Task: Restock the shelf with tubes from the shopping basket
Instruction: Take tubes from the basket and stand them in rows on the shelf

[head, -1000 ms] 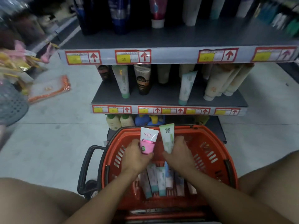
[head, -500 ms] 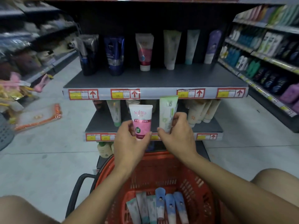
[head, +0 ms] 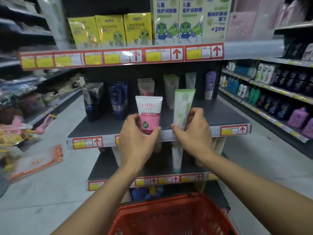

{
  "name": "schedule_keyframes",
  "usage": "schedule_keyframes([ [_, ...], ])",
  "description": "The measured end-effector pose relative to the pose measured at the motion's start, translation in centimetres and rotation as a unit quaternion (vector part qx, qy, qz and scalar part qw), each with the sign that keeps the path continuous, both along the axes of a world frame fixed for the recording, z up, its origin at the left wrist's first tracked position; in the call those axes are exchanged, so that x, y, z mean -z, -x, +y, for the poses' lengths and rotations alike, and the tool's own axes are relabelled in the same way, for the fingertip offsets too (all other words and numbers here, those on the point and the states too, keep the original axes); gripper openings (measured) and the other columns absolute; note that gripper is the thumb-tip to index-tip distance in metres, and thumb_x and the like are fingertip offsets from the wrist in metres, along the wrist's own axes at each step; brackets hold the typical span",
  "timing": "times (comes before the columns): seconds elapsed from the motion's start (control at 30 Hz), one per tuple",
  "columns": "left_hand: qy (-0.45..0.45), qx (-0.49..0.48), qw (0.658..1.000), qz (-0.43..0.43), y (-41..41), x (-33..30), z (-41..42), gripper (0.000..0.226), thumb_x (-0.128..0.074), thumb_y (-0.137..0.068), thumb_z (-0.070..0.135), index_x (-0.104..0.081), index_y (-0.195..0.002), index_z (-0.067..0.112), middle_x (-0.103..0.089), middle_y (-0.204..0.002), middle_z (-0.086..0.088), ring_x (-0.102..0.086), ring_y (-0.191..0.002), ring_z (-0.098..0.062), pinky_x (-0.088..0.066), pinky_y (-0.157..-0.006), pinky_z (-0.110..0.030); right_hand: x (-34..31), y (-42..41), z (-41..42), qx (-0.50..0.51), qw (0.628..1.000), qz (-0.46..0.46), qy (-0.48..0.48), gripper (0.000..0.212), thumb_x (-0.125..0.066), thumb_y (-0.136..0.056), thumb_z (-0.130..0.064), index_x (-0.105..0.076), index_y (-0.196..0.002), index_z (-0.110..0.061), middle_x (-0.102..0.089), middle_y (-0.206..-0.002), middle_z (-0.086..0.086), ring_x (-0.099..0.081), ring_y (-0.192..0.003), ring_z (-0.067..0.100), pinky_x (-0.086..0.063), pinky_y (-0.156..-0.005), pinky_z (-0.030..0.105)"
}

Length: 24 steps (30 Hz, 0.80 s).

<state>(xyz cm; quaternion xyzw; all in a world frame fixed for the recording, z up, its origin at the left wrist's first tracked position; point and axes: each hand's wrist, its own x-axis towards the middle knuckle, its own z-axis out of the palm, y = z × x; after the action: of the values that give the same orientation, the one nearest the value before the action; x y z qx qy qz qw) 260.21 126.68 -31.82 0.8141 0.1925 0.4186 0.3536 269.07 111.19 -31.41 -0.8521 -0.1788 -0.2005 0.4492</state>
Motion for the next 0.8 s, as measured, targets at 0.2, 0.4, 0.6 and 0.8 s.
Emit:
schedule_keyframes([
  [0.2, -0.028, -0.016, 0.999, 0.005, -4.2, -2.2, 1.7, 0.069, -0.088, -0.075, 0.052, -0.056, -0.129, 0.024, -0.067, -0.118, 0.005, -0.065, -0.107, -0.014, -0.058, -0.089, -0.035, -2.0, -4.0, 1.7, -0.007, 1.000, 0.001, 0.020, 0.061, -0.079, -0.080, -0.048, -0.038, -0.120, -0.028, -0.062, -0.121, 0.001, -0.066, -0.111, 0.027, -0.059, -0.086, 0.051],
  [0.4, 0.000, -0.028, 0.999, 0.038, -7.6, -0.8, 2.9, 0.064, -0.092, -0.071, 0.049, -0.059, -0.119, 0.024, -0.071, -0.112, 0.003, -0.068, -0.103, -0.018, -0.054, -0.082, -0.031, -0.9, -6.6, 3.0, -0.006, 0.999, 0.031, 0.043, 0.062, -0.080, -0.080, -0.047, -0.038, -0.121, -0.028, -0.063, -0.123, 0.002, -0.066, -0.111, 0.029, -0.059, -0.086, 0.052],
  [0.6, 0.008, -0.041, 0.999, 0.029, -8.7, 0.8, 3.5, 0.064, -0.090, -0.072, 0.048, -0.059, -0.122, 0.023, -0.070, -0.111, 0.005, -0.067, -0.104, -0.018, -0.054, -0.084, -0.034, 0.6, -7.9, 3.1, 0.001, 0.998, 0.039, 0.049, 0.059, -0.079, -0.078, -0.051, -0.042, -0.116, -0.027, -0.063, -0.115, 0.000, -0.066, -0.105, 0.025, -0.057, -0.084, 0.046],
  [0.8, -0.021, -0.063, 0.997, 0.049, -8.7, 1.4, 3.9, 0.071, -0.090, -0.066, 0.058, -0.056, -0.120, 0.026, -0.069, -0.111, 0.005, -0.066, -0.102, -0.018, -0.057, -0.082, -0.039, 0.7, -8.6, 2.7, -0.018, 0.993, 0.060, 0.103, 0.052, -0.074, -0.076, -0.053, -0.054, -0.115, -0.024, -0.063, -0.113, -0.002, -0.065, -0.105, 0.023, -0.058, -0.085, 0.044],
])
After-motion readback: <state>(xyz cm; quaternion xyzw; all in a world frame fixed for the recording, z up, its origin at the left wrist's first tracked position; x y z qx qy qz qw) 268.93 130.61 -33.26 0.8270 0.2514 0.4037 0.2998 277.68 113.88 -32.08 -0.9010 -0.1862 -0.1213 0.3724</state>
